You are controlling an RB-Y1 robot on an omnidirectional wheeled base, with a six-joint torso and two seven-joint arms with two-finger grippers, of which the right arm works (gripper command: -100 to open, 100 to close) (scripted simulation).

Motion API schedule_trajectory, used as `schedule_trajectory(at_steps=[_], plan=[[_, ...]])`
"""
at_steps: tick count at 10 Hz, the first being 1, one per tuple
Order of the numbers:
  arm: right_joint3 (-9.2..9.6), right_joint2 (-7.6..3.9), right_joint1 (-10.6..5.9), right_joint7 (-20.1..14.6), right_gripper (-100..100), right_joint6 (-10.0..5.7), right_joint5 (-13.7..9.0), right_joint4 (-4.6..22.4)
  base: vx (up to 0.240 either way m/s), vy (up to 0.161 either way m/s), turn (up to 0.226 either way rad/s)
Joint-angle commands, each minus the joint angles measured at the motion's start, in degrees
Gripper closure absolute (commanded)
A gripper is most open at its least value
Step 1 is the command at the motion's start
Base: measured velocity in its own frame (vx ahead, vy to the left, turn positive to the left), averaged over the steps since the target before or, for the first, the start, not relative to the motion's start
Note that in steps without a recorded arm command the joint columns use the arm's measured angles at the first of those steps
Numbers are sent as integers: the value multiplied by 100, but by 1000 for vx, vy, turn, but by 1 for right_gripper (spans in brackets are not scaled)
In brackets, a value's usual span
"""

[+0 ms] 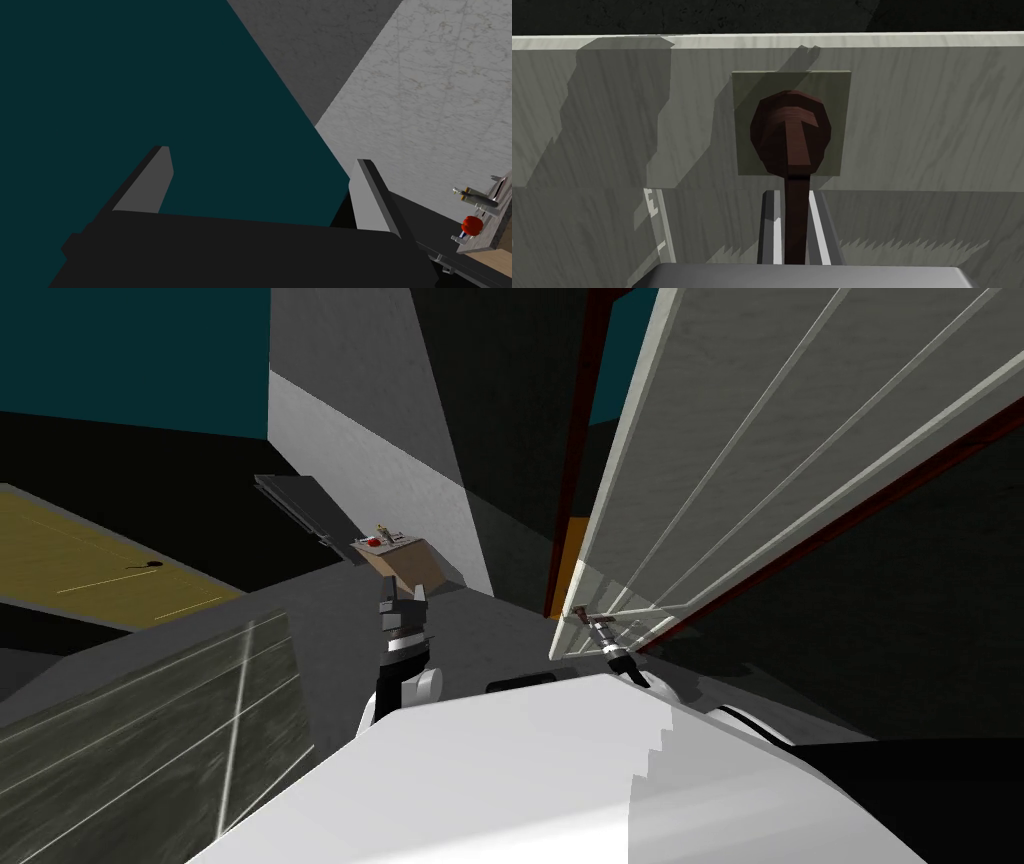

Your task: Pull the door open

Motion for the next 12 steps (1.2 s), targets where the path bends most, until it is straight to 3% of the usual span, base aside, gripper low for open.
schedule_trajectory(at_steps=[1, 3, 7, 12], plan=[[21, 52, -89, 66, 100, 89, -37, 13, -254, -113, 126], [32, 69, -90, 80, 100, 142, -38, -55, -159, -71, 59], [212, -160, 161, -139, 100, -333, -87, 122, -217, -56, 213], [338, -354, 352, -318, 100, -716, -131, 254, -164, -62, 138]])
